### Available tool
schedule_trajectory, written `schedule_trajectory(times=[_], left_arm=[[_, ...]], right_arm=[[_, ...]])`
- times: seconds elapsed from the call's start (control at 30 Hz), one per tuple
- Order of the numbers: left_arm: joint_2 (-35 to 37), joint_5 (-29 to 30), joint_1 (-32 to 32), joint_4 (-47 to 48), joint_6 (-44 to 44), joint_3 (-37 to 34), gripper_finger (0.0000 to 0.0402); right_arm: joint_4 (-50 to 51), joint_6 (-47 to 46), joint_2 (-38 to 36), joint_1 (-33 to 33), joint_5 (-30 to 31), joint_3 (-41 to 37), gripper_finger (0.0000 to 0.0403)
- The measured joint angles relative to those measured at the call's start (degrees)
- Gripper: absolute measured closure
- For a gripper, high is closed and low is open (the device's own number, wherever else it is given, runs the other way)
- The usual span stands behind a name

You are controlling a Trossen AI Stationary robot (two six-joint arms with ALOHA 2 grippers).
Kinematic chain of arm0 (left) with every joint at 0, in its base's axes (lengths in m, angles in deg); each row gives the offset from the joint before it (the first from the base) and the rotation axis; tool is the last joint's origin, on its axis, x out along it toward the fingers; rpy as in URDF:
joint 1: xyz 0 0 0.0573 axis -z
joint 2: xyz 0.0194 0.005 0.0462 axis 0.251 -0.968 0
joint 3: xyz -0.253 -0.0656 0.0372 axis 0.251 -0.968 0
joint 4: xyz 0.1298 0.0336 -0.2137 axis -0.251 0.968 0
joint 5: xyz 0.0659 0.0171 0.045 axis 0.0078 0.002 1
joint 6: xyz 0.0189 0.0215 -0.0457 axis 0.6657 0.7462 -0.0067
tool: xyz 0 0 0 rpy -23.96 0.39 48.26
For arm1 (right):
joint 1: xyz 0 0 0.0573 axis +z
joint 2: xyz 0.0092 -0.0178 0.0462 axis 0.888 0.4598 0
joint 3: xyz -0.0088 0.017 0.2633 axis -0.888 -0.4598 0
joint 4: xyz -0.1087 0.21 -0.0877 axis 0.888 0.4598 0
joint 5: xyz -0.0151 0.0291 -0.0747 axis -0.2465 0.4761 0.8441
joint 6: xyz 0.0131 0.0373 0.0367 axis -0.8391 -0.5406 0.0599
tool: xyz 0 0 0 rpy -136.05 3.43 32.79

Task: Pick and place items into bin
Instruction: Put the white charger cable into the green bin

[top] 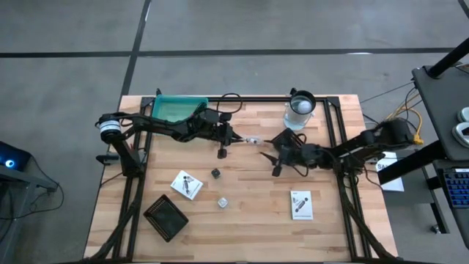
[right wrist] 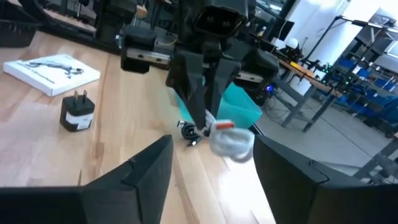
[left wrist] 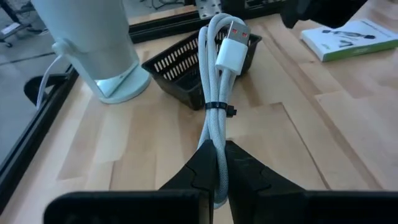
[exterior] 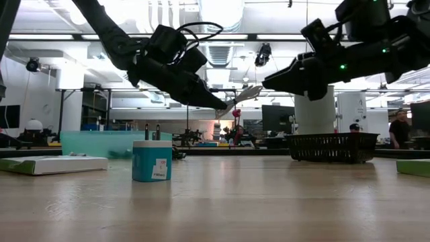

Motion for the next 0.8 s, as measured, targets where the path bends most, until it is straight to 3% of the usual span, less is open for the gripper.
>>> schedule_trajectory(times=[0.5, 0.8], left_arm=[[-0.2, -0.1, 1.1, -0.9, 0.0, 0.0, 0.0396], [-0.4, -0.2, 1.1, -0.9, 0.1, 0.0, 0.0396]], right_arm=[[0.0, 1.4, 4.5, -0.2, 0.8, 4.2, 0.0175], [1.7, 2.1, 4.5, -0.2, 5.0, 4.2, 0.0174]])
